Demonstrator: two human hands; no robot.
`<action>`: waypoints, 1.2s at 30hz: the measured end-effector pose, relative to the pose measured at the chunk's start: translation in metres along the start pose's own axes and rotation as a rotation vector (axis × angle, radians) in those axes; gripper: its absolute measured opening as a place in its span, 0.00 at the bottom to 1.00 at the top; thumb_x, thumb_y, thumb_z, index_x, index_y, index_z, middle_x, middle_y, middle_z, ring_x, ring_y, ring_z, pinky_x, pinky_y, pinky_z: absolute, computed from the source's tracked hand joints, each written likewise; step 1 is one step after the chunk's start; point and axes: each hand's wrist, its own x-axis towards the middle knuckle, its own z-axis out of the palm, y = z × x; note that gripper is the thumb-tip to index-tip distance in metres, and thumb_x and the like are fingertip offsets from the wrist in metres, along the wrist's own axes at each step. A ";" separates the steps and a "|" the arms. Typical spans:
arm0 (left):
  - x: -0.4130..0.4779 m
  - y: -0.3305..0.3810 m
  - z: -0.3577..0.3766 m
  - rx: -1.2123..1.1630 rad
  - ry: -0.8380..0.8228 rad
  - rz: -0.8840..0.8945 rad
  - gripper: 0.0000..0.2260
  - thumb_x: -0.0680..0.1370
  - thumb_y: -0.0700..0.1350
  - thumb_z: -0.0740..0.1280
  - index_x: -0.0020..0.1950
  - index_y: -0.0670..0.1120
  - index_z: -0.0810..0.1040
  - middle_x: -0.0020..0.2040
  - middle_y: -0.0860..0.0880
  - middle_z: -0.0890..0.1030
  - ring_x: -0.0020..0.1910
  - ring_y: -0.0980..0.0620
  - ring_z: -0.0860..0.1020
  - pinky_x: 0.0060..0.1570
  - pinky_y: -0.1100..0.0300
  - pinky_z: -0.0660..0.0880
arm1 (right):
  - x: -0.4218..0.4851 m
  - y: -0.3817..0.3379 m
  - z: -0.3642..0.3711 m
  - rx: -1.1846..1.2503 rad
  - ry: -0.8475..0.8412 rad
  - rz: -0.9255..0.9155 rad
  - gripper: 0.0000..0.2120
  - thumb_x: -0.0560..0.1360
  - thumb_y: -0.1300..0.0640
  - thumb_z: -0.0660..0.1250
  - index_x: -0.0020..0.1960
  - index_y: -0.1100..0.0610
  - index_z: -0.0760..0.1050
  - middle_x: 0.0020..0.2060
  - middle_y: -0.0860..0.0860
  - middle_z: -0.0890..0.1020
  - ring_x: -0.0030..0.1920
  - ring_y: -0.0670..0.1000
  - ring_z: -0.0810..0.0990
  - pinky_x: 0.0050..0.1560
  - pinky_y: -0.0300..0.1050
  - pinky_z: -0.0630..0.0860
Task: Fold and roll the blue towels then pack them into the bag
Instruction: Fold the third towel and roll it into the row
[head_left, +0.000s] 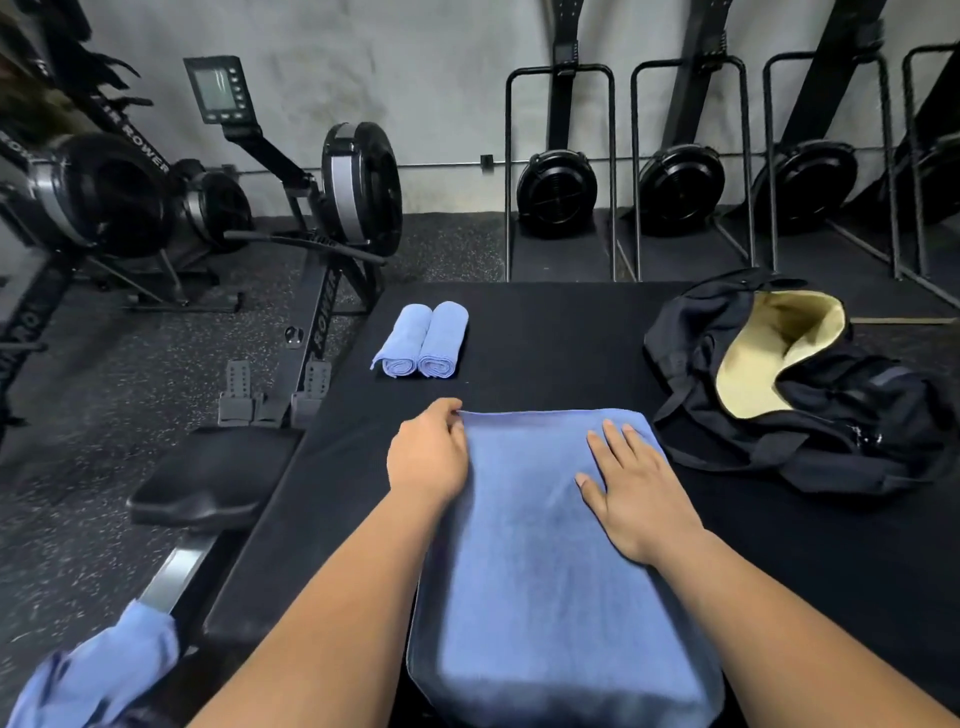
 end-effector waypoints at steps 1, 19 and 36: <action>-0.003 -0.002 0.006 0.032 -0.054 0.061 0.22 0.83 0.48 0.63 0.78 0.53 0.71 0.62 0.54 0.84 0.60 0.43 0.81 0.60 0.50 0.75 | 0.004 0.001 0.001 0.008 0.006 0.009 0.44 0.75 0.30 0.30 0.86 0.50 0.46 0.85 0.49 0.44 0.84 0.53 0.41 0.84 0.51 0.44; 0.013 -0.022 0.048 0.670 -0.303 0.285 0.38 0.82 0.70 0.37 0.87 0.51 0.44 0.86 0.44 0.43 0.85 0.45 0.38 0.82 0.43 0.40 | 0.057 0.013 -0.004 -0.083 0.068 0.029 0.33 0.84 0.35 0.46 0.85 0.49 0.54 0.85 0.51 0.53 0.84 0.56 0.50 0.81 0.52 0.56; -0.069 -0.029 -0.009 0.426 -0.274 0.633 0.26 0.83 0.65 0.54 0.76 0.53 0.72 0.75 0.53 0.72 0.75 0.51 0.69 0.80 0.49 0.55 | -0.050 0.014 -0.030 -0.010 0.042 -0.262 0.24 0.85 0.39 0.52 0.74 0.50 0.70 0.76 0.51 0.68 0.77 0.54 0.66 0.74 0.49 0.65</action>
